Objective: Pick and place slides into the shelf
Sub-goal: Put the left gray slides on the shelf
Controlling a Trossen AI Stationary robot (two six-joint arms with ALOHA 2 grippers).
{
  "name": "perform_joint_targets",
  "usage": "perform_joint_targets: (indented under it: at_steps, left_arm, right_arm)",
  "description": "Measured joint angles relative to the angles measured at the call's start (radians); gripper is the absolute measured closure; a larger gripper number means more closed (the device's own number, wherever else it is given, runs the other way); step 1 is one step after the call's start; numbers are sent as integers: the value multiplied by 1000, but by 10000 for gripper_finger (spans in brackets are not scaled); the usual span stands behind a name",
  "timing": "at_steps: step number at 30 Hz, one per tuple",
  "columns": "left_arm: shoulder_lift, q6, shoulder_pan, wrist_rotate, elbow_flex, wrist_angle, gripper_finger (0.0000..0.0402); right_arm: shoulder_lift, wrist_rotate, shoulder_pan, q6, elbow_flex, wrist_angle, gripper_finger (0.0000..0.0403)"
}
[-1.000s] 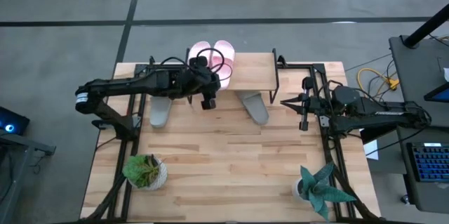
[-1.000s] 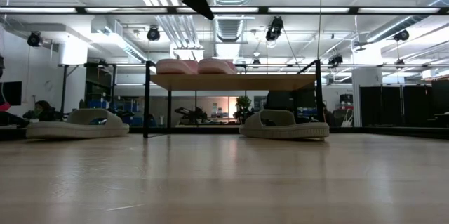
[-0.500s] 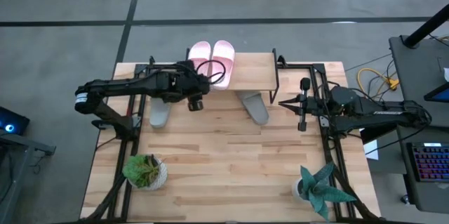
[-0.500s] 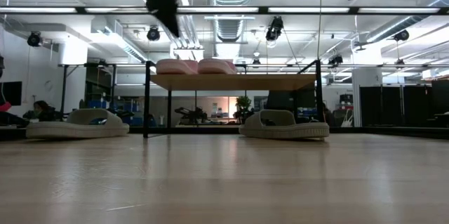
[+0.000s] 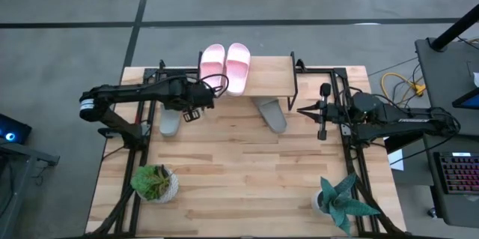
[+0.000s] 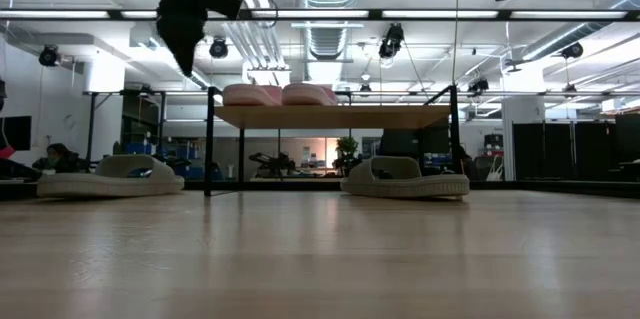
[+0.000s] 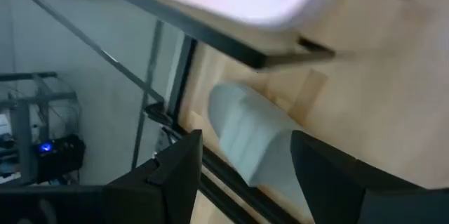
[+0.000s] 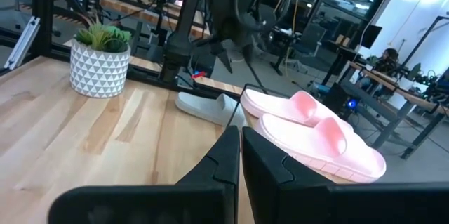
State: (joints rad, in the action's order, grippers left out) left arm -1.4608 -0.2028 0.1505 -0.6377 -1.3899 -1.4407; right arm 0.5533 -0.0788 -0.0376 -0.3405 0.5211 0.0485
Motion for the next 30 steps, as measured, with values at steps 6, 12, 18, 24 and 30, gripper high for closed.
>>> perform_joint_targets:
  at_steps: [6,12,18,24,30]
  left_arm:
    - [39,5,15,31,141,-13,201]
    - [194,74,68,63,290,116,233]
    - [303,265,111,86,439,335,270]
    - [321,236,129,94,536,361,276]
    - [294,218,132,98,597,402,271]
  right_arm:
    - [0,0,0,0,-4,1,394]
    - [0,0,0,0,-7,0,394]
    - [0,0,0,0,-8,-1,394]
    - [1,0,0,0,-9,-1,394]
    - [1,0,0,-1,-17,-1,394]
